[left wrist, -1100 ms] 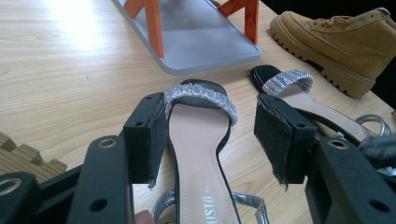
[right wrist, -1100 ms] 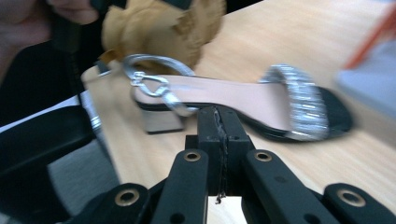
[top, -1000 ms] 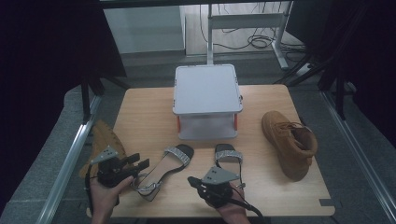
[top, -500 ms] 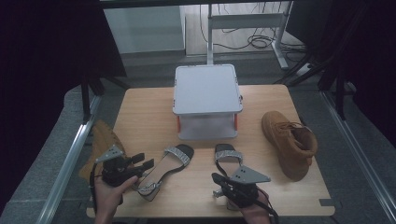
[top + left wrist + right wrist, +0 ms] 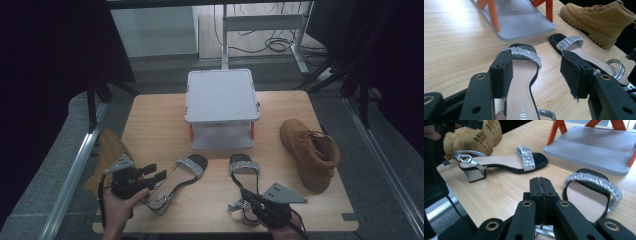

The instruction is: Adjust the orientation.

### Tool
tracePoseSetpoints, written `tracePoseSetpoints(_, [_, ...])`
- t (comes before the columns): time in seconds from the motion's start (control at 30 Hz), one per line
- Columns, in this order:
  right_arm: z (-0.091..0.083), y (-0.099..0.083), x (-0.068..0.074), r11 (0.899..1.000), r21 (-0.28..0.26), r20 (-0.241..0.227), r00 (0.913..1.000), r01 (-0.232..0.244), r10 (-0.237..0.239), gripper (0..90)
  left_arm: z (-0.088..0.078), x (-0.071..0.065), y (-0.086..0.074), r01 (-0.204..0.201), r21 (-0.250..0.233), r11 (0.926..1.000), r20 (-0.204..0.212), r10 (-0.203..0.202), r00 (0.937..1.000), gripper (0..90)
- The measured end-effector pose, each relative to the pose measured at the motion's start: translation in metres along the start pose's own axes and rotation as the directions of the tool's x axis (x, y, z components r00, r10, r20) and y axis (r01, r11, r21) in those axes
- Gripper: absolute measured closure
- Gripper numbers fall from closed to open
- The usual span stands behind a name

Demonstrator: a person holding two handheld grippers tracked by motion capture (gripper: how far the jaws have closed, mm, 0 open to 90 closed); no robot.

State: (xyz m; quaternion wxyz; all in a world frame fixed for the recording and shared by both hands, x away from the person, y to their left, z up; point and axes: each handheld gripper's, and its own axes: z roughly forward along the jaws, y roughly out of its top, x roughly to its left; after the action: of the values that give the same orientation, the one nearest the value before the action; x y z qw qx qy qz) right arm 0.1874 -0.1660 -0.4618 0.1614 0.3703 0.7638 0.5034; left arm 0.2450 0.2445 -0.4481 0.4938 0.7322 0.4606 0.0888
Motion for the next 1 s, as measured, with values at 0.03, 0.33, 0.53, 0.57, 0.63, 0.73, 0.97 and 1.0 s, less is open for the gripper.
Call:
tracePoseSetpoints(0.03, [-0.001, -0.003, -0.001, 1.000, 0.004, 0.005, 1.0000, -0.002, 0.002, 89.5, 0.001, 0.000, 0.000, -0.001, 0.002, 1.0000, 0.002, 0.001, 1.0000, 43.2])
tracePoseSetpoints(0.33, [-0.005, -0.015, -0.007, 0.999, 0.034, 0.016, 0.9997, -0.021, 0.020, 89.5, -0.001, -0.003, -0.006, 0.008, 0.006, 0.9999, 0.007, -0.008, 0.9999, 43.2])
tracePoseSetpoints(0.53, [-0.004, -0.023, -0.009, 0.998, 0.050, 0.001, 0.9997, -0.023, 0.023, 89.5, 0.000, -0.007, -0.007, 0.003, 0.010, 0.9999, -0.003, -0.003, 1.0000, 43.2])
tracePoseSetpoints(0.57, [-0.005, -0.024, -0.010, 0.998, 0.051, 0.001, 0.9997, -0.024, 0.024, 89.6, 0.001, -0.008, -0.008, 0.006, 0.014, 0.9999, -0.003, -0.006, 1.0000, 43.3])
tracePoseSetpoints(0.63, [-0.007, -0.024, -0.014, 0.999, 0.043, 0.004, 0.9996, -0.027, 0.027, 89.5, 0.004, -0.010, -0.009, 0.006, 0.022, 0.9997, 0.003, -0.006, 1.0000, 43.2])
tracePoseSetpoints(0.73, [-0.010, -0.023, -0.017, 0.999, 0.035, 0.009, 0.9991, -0.042, 0.041, 89.5, 0.005, -0.012, -0.009, -0.001, 0.027, 0.9996, 0.004, 0.001, 1.0000, 43.1])
tracePoseSetpoints(0.97, [-0.014, -0.023, -0.013, 0.999, 0.033, 0.000, 0.9996, -0.030, 0.030, 89.5, 0.003, -0.011, -0.007, -0.002, 0.018, 0.9998, 0.000, 0.002, 1.0000, 43.1])
tracePoseSetpoints(1.0, [-0.015, -0.024, -0.013, 0.999, 0.034, -0.002, 0.9996, -0.027, 0.027, 89.5, 0.003, -0.012, -0.007, -0.001, 0.017, 0.9999, 0.002, 0.001, 1.0000, 43.1])
